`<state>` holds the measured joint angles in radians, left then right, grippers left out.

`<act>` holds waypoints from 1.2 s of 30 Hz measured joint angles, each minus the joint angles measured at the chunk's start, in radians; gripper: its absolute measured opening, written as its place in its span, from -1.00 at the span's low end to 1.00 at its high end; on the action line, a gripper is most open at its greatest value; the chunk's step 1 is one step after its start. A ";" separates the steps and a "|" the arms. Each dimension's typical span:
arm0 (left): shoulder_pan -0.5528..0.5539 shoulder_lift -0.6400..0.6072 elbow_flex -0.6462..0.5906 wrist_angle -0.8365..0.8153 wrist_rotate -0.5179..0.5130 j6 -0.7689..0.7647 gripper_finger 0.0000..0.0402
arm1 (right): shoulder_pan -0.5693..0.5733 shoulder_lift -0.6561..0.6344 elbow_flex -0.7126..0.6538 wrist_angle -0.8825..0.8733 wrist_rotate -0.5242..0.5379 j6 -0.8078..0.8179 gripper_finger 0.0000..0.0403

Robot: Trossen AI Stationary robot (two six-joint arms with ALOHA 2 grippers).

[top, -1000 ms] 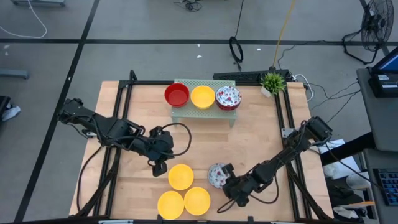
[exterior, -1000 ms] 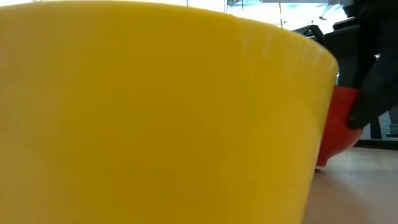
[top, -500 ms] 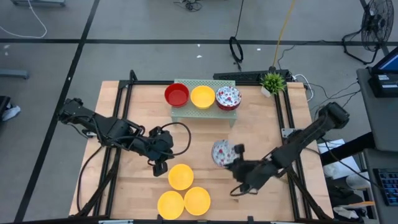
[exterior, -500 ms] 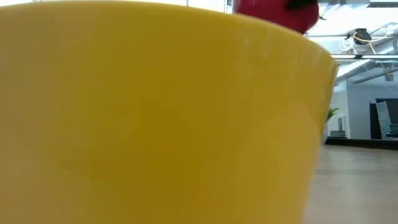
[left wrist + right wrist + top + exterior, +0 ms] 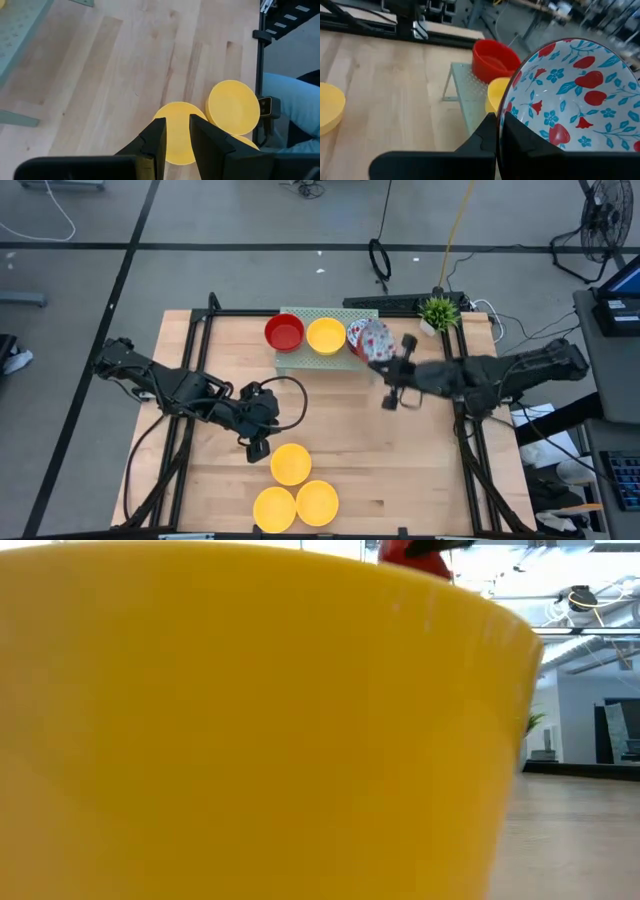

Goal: Pick & Place Mini bowls
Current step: Stack the white patterned bowl on the white patterned bowl on the shelf

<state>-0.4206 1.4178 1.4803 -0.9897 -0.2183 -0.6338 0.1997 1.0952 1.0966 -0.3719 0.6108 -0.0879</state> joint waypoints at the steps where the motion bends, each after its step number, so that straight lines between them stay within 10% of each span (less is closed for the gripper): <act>1: 0.000 0.000 0.000 0.000 -0.001 0.001 -0.56 | -0.039 0.000 0.000 -0.002 -0.036 0.001 -1.00; 14: 0.000 0.000 0.000 0.000 -0.016 0.034 -0.56 | -0.360 0.071 0.042 -0.087 -0.294 0.032 -1.00; 36: 0.001 0.000 0.000 0.000 -0.020 0.076 -0.56 | -0.384 0.137 0.086 -0.172 -0.329 0.035 -0.97</act>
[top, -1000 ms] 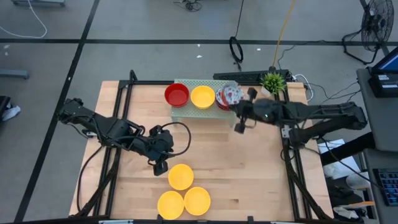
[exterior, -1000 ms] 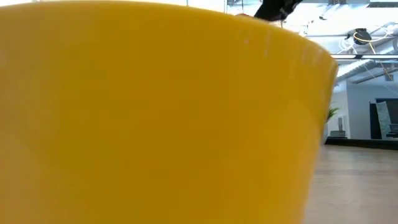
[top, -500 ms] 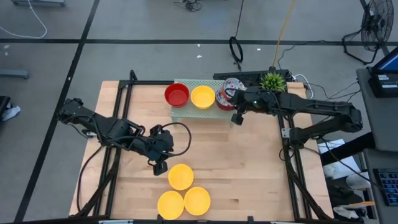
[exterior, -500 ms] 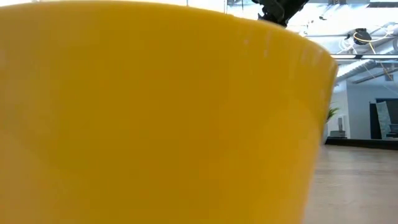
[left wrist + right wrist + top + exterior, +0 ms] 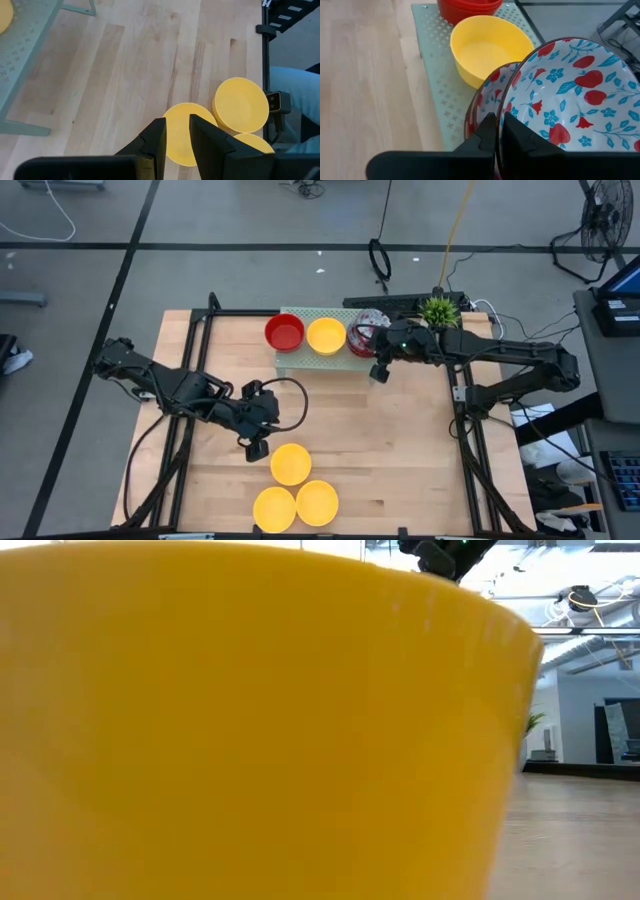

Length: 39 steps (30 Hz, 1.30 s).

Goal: Pick & Place Mini bowls
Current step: Stack the white patterned bowl on the white patterned bowl on the shelf, then stack the yellow bowl on the yellow bowl on the shelf

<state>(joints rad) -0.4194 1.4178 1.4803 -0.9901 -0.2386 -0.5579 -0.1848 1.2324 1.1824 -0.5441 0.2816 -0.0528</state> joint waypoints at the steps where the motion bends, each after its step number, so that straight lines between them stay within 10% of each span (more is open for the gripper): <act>1: 0.000 0.000 0.000 0.000 0.000 0.000 -0.56 | 0.000 0.000 0.000 0.001 -0.003 0.000 -0.97; 26: 0.000 0.000 0.000 0.000 0.000 0.000 -0.56 | 0.040 -0.056 -0.001 0.115 -0.033 -0.035 -0.35; 39: -0.013 0.019 0.000 0.004 -0.046 0.033 -0.56 | 0.421 -0.088 -0.047 0.112 -0.234 0.120 -0.34</act>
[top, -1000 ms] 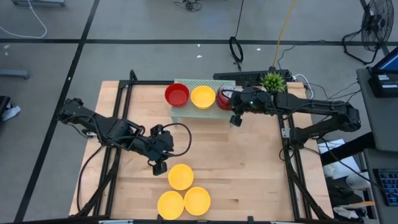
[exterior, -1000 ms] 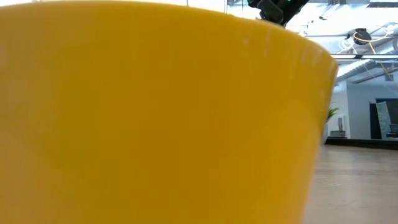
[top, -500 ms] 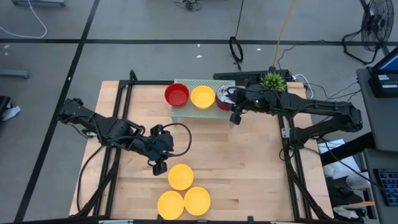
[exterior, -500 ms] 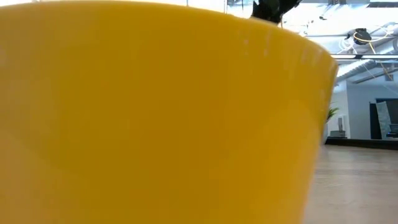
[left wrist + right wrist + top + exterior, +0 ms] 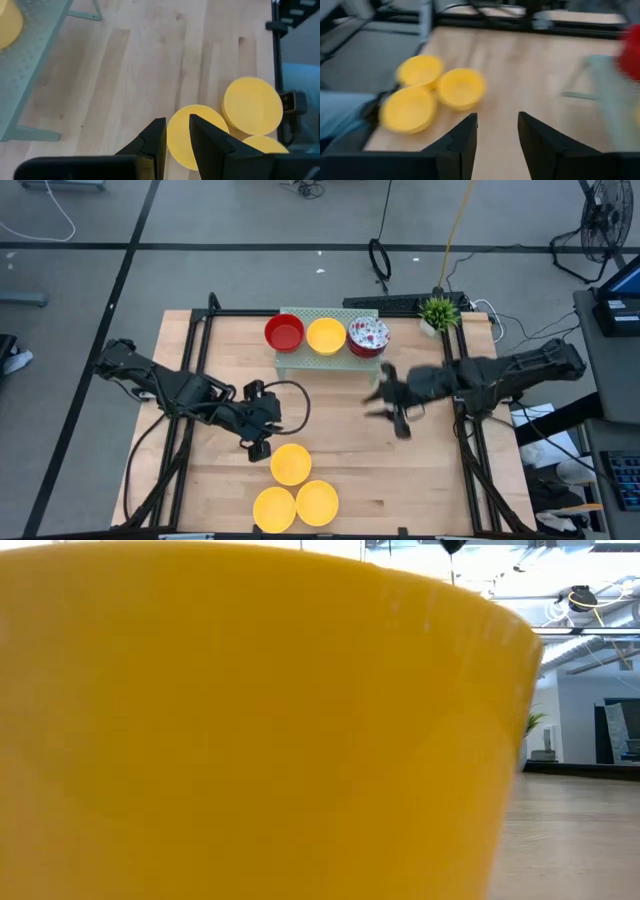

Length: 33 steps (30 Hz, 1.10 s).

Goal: Pick & Place Mini bowls
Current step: Stack the yellow bowl on the yellow bowl on the shelf

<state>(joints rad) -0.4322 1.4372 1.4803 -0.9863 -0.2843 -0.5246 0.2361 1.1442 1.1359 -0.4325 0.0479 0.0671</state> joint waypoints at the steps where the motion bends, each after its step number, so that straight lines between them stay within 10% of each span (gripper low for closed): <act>1: -0.006 0.005 0.000 0.000 0.001 0.009 -0.56 | 0.038 0.000 -0.014 0.010 0.000 0.012 -0.34; 13: -0.070 0.189 0.000 0.053 0.127 0.141 -0.56 | 0.335 0.000 -0.308 0.305 0.002 0.260 -0.34; 33: -0.182 0.422 0.000 0.066 0.384 0.124 -0.56 | 0.368 0.000 -0.629 0.756 0.113 0.417 -0.34</act>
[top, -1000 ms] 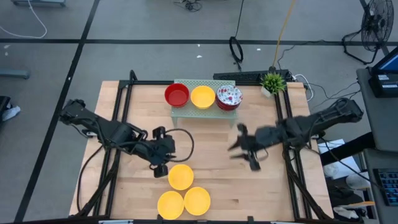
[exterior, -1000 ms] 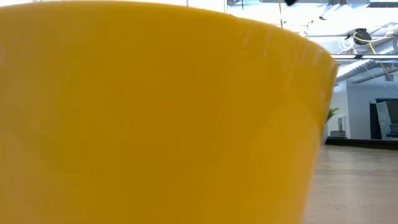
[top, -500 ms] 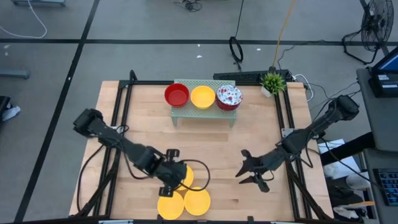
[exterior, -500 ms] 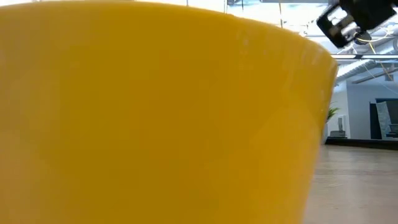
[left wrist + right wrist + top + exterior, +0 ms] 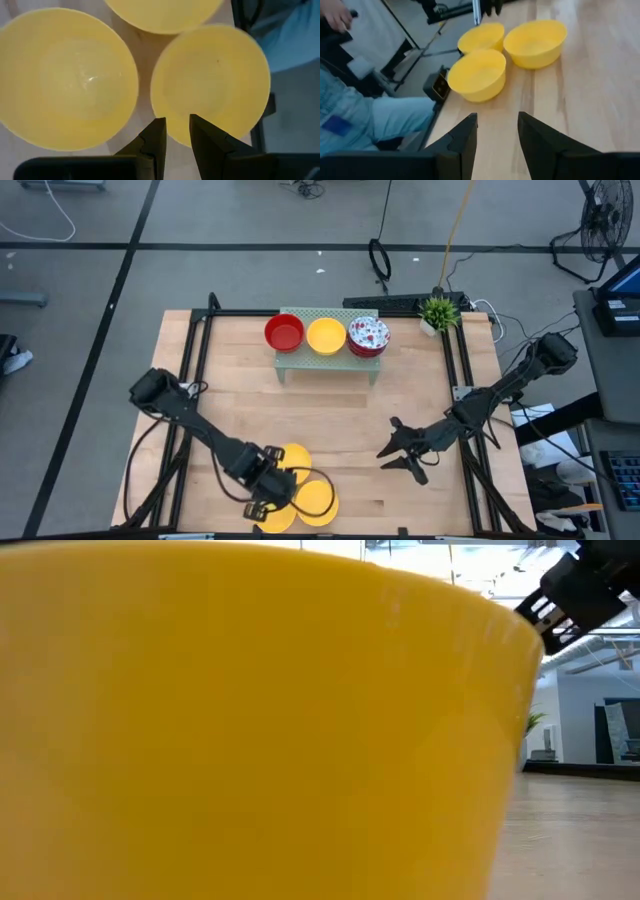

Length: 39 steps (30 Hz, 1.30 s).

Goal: Pick & Place Mini bowls
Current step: Stack the yellow bowl on the yellow bowl on the shelf

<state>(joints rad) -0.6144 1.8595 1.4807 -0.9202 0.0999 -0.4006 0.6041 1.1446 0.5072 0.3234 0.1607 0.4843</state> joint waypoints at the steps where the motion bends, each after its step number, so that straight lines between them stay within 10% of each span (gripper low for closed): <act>1: -0.009 0.001 0.000 -0.008 -0.007 0.013 -0.56 | 0.000 0.000 0.000 0.013 0.000 -0.001 -0.34; 9: -0.032 0.013 -0.001 -0.073 -0.231 0.232 -0.56 | 0.000 0.000 -0.001 0.136 0.017 -0.034 -0.34; 39: -0.033 0.013 -0.148 0.068 -0.245 0.747 -0.56 | -0.001 0.000 -0.001 0.143 0.026 -0.059 -0.34</act>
<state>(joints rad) -0.6473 1.8725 1.3323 -0.8518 -0.1448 0.3460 0.6029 1.1446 0.5064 0.4668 0.1871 0.4255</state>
